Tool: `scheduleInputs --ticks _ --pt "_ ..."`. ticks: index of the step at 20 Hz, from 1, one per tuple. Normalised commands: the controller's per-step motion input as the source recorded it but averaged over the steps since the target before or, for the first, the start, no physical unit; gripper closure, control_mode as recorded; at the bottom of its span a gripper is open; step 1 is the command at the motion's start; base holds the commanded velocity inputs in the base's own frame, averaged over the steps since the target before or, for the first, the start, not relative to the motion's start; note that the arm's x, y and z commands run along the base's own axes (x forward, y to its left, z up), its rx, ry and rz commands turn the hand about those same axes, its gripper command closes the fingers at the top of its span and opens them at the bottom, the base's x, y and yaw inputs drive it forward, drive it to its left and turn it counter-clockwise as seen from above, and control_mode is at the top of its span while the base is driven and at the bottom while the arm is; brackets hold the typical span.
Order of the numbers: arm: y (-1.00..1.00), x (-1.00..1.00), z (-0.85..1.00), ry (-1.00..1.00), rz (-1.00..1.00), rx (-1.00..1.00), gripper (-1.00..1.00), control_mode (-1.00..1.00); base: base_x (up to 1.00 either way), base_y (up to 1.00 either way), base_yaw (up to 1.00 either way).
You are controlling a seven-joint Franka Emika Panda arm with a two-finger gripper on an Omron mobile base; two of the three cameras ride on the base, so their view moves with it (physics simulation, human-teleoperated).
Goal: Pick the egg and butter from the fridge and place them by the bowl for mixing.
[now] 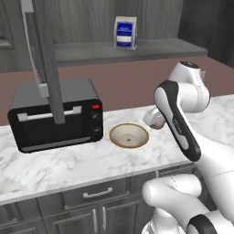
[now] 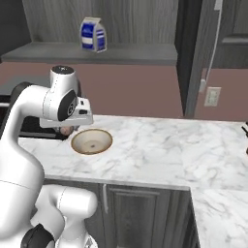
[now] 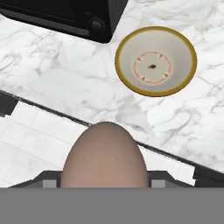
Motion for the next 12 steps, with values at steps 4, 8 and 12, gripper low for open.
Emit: scheduleInputs --ticks 4,8,12 --pt "0.00 0.00 0.00 0.00 0.00 0.00 1.00 1.00 0.40 -0.17 0.05" --pt "0.00 0.00 0.00 0.00 0.00 0.00 1.00 1.00 0.27 -0.07 0.00" --pt "0.00 0.00 0.00 0.00 0.00 0.00 1.00 1.00 0.16 -0.03 0.00"
